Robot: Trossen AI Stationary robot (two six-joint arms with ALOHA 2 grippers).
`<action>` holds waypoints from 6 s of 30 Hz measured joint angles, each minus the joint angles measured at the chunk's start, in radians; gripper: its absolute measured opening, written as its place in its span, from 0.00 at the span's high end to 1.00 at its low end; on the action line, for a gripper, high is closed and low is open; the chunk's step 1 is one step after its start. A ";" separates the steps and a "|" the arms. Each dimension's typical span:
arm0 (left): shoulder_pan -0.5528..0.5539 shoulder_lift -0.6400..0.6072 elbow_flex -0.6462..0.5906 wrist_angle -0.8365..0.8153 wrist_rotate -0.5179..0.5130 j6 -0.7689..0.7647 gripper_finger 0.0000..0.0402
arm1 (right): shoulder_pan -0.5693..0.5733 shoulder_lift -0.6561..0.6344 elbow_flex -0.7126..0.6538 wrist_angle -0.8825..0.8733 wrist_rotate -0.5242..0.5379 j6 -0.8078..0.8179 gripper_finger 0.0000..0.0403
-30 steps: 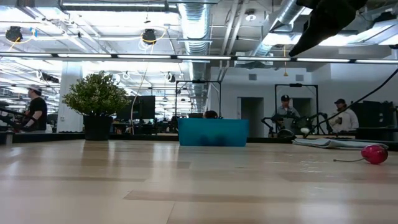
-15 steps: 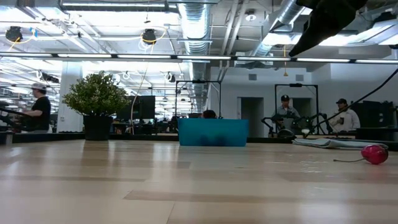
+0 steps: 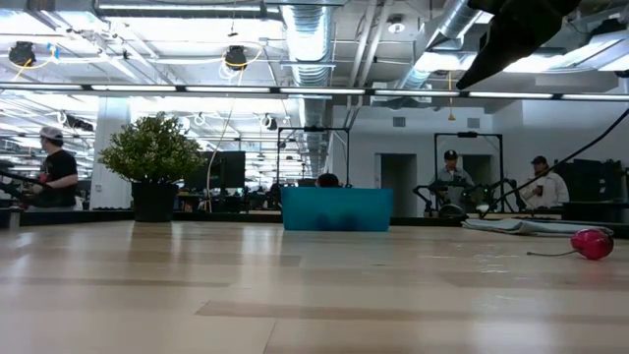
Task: Pick and placing Produce into tupperware
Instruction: Put the cherry into the blue bin, then put the top cherry into the blue bin
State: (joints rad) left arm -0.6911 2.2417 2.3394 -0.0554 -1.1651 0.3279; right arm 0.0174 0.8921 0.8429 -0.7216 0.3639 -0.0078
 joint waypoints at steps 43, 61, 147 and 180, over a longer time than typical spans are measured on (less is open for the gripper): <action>0.754 -0.039 -0.256 -1.051 0.556 -0.807 0.73 | 0.000 0.000 0.000 -0.004 0.000 -0.004 0.44; 0.924 -0.039 -0.419 -0.814 0.809 -0.682 0.73 | 0.000 0.000 0.000 -0.004 0.000 -0.003 0.44; 0.477 0.226 -0.407 0.099 0.869 -0.454 0.42 | 0.000 0.000 0.000 -0.074 -0.001 0.035 0.44; 0.455 0.283 -0.410 0.152 0.897 -0.461 0.42 | 0.000 0.000 0.000 -0.079 -0.001 0.035 0.44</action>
State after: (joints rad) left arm -0.2358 2.5244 1.9297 0.0966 -0.2686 -0.1327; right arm 0.0174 0.8918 0.8429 -0.8009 0.3634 0.0273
